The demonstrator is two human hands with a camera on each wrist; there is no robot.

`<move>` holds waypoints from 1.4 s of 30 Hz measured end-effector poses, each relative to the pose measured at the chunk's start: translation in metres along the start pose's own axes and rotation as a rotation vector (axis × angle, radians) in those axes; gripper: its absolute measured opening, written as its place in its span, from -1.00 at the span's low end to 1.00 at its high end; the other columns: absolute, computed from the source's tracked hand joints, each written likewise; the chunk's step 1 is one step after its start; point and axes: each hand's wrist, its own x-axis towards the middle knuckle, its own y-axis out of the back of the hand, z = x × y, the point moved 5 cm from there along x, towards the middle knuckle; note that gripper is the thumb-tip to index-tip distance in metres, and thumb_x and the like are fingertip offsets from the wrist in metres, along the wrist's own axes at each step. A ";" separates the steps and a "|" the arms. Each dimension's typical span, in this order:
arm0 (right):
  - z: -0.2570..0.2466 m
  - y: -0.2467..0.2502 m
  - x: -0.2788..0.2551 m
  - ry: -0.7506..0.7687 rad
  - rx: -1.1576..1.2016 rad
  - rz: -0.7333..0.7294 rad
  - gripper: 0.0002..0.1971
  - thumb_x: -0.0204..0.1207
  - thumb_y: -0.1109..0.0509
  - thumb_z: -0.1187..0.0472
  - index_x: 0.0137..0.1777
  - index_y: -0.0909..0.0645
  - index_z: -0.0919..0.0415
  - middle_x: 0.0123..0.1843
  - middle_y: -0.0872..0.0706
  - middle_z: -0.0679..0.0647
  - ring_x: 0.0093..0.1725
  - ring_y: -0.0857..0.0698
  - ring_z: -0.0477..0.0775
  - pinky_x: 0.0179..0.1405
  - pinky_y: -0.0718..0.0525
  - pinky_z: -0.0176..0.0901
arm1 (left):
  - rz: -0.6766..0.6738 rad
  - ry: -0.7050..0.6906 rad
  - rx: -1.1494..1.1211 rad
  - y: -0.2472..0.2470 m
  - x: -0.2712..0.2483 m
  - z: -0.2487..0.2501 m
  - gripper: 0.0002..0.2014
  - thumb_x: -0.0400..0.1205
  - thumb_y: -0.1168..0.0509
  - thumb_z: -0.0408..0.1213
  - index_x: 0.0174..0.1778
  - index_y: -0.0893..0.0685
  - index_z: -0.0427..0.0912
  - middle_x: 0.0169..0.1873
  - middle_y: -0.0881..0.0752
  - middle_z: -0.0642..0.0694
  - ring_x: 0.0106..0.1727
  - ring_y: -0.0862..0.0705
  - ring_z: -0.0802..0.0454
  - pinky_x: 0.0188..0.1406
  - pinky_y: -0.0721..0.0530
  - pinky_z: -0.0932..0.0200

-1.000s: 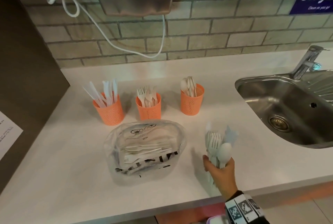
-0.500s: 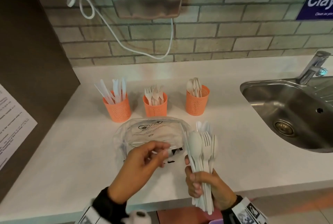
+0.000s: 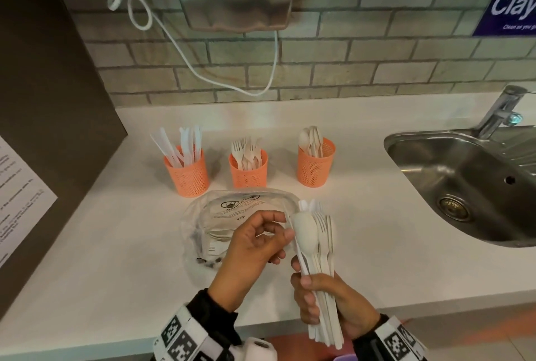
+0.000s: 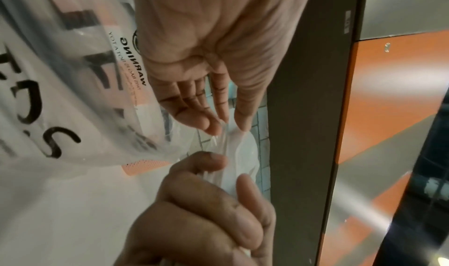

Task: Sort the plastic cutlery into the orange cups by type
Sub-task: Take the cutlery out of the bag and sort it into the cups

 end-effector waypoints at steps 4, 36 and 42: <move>0.000 -0.002 0.002 0.000 -0.068 -0.055 -0.50 0.10 -0.68 0.11 -0.11 -0.46 0.26 -0.53 -0.59 0.04 -0.62 -0.53 -0.07 -0.63 -0.52 -0.29 | -0.062 0.058 -0.079 0.008 0.003 -0.005 -0.65 0.30 -0.51 -0.11 -0.22 -0.56 -0.25 -0.48 -0.55 0.01 -0.49 -0.47 0.14 -0.41 -0.53 0.29; 0.010 -0.003 -0.014 -0.091 -0.060 -0.371 -0.62 0.48 -0.16 0.48 0.21 -0.54 0.12 -0.36 -0.63 -0.11 -0.52 -0.59 -0.25 -0.49 -0.55 -0.45 | 0.147 -0.068 0.197 0.009 0.017 0.030 -0.71 0.59 -0.29 -0.42 -0.49 -0.59 -0.22 -0.76 -0.49 0.16 -0.69 -0.41 0.32 -0.57 -0.38 0.50; 0.011 -0.008 -0.011 -0.096 -0.051 -0.400 -0.63 0.48 -0.14 0.47 0.21 -0.52 0.13 -0.37 -0.61 -0.11 -0.53 -0.57 -0.25 -0.51 -0.53 -0.45 | -0.157 0.076 0.198 -0.012 0.006 0.022 -0.75 0.67 -0.14 -0.24 -0.09 -0.75 -0.12 -0.52 -0.75 0.19 -0.44 -0.69 0.36 -0.40 -0.53 0.47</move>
